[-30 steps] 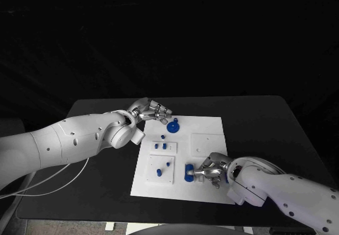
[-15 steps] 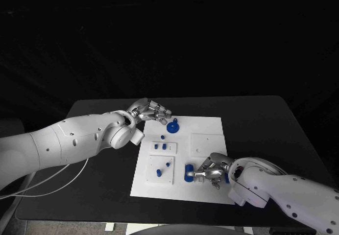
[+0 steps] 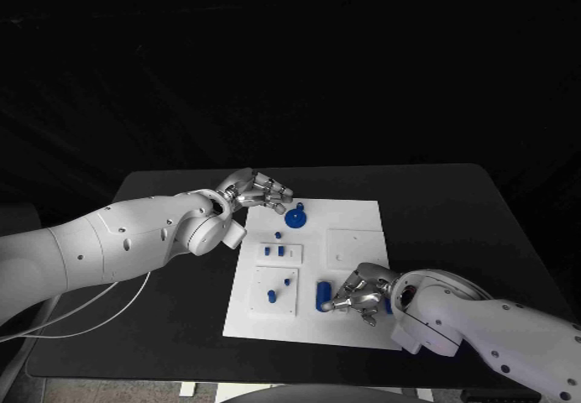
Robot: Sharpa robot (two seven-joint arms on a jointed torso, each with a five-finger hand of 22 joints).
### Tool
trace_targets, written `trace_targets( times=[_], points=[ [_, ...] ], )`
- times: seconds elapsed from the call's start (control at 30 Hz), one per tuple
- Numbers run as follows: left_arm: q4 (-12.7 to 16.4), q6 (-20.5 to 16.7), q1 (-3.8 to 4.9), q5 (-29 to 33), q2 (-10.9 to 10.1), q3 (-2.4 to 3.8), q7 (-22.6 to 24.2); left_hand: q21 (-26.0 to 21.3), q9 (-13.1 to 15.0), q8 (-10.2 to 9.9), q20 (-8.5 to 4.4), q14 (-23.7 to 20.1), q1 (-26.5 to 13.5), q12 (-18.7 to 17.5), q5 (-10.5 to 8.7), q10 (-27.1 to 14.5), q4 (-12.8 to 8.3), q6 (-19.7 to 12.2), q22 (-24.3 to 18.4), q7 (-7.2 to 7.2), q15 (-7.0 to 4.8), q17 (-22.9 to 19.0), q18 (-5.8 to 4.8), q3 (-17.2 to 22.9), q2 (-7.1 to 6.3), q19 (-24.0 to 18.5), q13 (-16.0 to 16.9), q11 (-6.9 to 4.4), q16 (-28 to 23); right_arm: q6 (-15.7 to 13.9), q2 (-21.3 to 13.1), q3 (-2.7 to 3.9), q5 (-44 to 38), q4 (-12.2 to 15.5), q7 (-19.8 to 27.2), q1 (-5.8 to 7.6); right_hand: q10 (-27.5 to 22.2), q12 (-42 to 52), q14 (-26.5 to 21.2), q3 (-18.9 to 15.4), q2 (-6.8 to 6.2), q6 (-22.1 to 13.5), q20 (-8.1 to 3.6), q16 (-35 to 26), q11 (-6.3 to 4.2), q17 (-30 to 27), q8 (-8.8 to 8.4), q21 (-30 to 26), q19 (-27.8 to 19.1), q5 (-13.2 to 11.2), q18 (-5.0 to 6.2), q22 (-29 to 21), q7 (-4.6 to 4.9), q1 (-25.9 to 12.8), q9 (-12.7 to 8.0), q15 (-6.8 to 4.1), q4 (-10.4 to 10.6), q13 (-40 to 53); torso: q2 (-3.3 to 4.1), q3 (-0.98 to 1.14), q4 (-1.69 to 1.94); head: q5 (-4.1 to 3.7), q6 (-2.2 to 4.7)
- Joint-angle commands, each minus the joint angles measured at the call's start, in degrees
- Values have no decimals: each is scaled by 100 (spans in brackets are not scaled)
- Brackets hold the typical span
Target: Assemble the parts on the task board
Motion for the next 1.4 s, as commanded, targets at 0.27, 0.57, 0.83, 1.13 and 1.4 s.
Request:
trace_targets(
  times=[0.27,0.57,0.83,1.13,1.4],
  points=[
    [19,147,1,36,-3,1,7,23,4,-13,-1,42,-73,24,30,-48,101,-56,-51,7,-1,9,-108,1,22,52,1,-1,-16,-91,48,-2,-231,-24,-245,-6,72,51,42,981,71,145,-43,39,-64,41,-12,177,261,-529,-86,197,-56,-186,-34,-52,-78,25,1,2,1,-2,-3],
    [18,191,1,36,-2,-2,-22,18,6,-13,6,34,-120,24,48,-58,213,-77,-235,1,5,20,-115,23,43,86,1,1,-18,-273,88,-3,-323,-53,-468,-6,124,43,54,1723,111,185,-39,94,-80,66,-16,292,263,-1046,-112,237,-83,-454,-7,-43,286,32,0,4,0,-7,0],
    [19,219,1,35,-5,-5,-54,37,11,-12,-2,52,-95,25,53,-57,255,-88,-408,6,-2,34,-111,69,14,140,1,1,-9,107,87,-3,-293,-37,-523,-6,123,-15,46,2769,-410,217,-44,79,-77,58,-8,266,248,-1355,-127,234,-78,-620,11,-44,113,23,1,4,0,-7,2],
    [20,247,1,29,-10,-9,-76,45,11,-11,-9,64,-82,25,58,-53,248,-89,-413,7,-6,40,-111,72,10,153,1,-1,-11,444,86,-3,-208,-29,-508,-7,108,-35,44,1821,-423,203,-29,60,-63,40,-11,203,250,-1012,-112,227,-61,-557,34,-29,115,9,-2,1,2,-5,1],
    [20,261,1,23,-13,-11,-89,47,11,-10,-11,63,-75,25,60,-53,242,-88,-413,8,-6,41,-111,76,9,153,1,-1,-13,282,59,-3,-159,-36,-444,-7,120,-19,48,1115,-423,181,-19,80,-47,49,-10,224,254,-1221,-101,240,-43,-477,114,-24,981,9,2,3,-3,-7,3]
  ],
)
